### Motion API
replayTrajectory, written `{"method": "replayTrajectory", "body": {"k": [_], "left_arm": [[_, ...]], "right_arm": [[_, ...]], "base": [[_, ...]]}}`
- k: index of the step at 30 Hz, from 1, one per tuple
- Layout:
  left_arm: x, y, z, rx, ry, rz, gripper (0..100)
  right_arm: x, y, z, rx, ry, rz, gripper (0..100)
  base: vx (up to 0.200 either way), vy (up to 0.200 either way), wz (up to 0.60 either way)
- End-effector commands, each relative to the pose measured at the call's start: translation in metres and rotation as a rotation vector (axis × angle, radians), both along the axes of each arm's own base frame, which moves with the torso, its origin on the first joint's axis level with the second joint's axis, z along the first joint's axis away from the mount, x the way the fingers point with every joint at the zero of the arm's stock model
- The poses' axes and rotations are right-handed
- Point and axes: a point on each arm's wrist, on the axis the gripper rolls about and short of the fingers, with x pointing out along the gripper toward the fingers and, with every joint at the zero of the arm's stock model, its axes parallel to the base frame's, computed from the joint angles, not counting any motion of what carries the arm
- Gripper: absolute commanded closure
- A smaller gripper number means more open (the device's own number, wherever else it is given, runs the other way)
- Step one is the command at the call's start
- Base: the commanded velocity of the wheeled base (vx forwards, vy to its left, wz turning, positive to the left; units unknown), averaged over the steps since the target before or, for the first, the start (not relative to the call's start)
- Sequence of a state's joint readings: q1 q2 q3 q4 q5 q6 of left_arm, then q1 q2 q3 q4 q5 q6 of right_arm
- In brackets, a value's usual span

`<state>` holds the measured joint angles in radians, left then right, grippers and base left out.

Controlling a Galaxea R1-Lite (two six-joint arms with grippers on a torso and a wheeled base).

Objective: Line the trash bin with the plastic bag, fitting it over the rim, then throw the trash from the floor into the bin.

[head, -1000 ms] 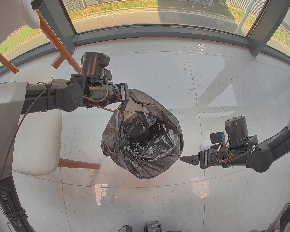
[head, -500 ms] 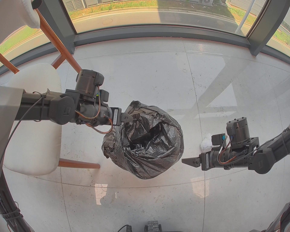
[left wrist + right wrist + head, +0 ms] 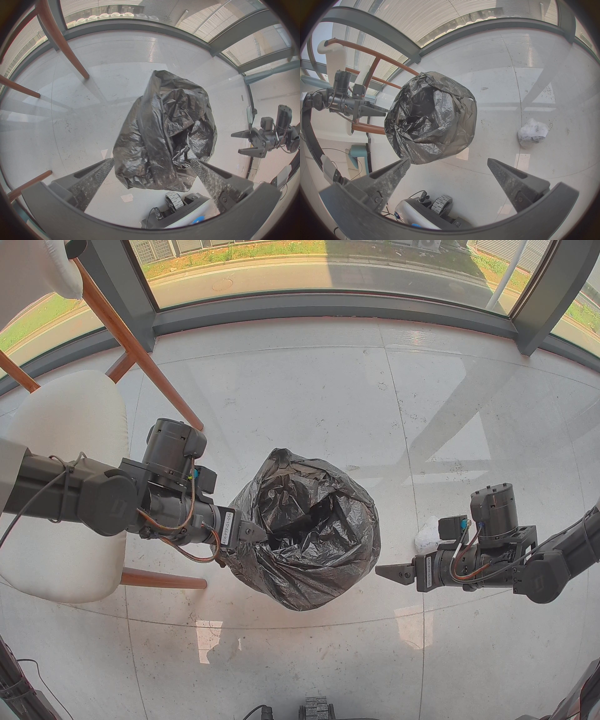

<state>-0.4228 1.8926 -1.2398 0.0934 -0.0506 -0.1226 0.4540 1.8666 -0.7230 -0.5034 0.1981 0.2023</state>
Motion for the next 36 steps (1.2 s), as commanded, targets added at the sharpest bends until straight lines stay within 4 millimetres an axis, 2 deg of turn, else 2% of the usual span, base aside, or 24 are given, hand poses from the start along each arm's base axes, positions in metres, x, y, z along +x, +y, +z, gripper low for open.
{"method": "replayTrajectory", "body": {"k": [1, 5, 9, 10, 14, 23, 27, 31, 36], "left_arm": [[-0.005, -0.010, -0.012, 0.018, 0.021, -0.021, 0], [-0.009, -0.022, -0.031, 0.056, 0.056, -0.033, 0], [-0.006, -0.024, -0.040, 0.050, 0.040, -0.036, 0], [-0.004, -0.026, -0.042, 0.045, 0.029, -0.035, 100], [0.000, -0.028, -0.045, 0.029, 0.006, -0.014, 100], [-0.002, -0.027, -0.014, -0.076, -0.049, 0.039, 100], [-0.010, -0.015, -0.004, -0.114, -0.037, 0.095, 100], [-0.008, 0.012, -0.010, -0.086, -0.010, 0.170, 100], [-0.007, 0.028, -0.022, -0.060, 0.020, 0.209, 100]], "right_arm": [[-0.001, 0.000, -0.002, -0.002, 0.005, 0.000, 0], [-0.001, 0.000, -0.002, -0.002, 0.004, 0.000, 0], [-0.001, 0.000, -0.002, -0.001, 0.002, 0.000, 0], [-0.001, 0.000, -0.002, -0.001, 0.002, 0.000, 0], [-0.001, -0.001, -0.002, -0.001, 0.002, -0.002, 0], [-0.001, 0.000, -0.003, -0.002, 0.005, 0.000, 0], [-0.001, 0.000, -0.002, -0.002, 0.004, 0.000, 0], [-0.001, 0.000, -0.002, -0.001, 0.002, 0.000, 0], [-0.001, -0.001, -0.002, -0.001, 0.002, -0.002, 0]], "base": [[0.000, 0.000, 0.00], [0.000, 0.000, 0.00], [0.000, 0.000, 0.00], [0.000, 0.000, 0.00], [0.000, 0.000, 0.00], [0.000, 0.000, 0.00], [0.000, 0.000, 0.00], [0.000, 0.000, 0.00], [0.000, 0.000, 0.00]]}}
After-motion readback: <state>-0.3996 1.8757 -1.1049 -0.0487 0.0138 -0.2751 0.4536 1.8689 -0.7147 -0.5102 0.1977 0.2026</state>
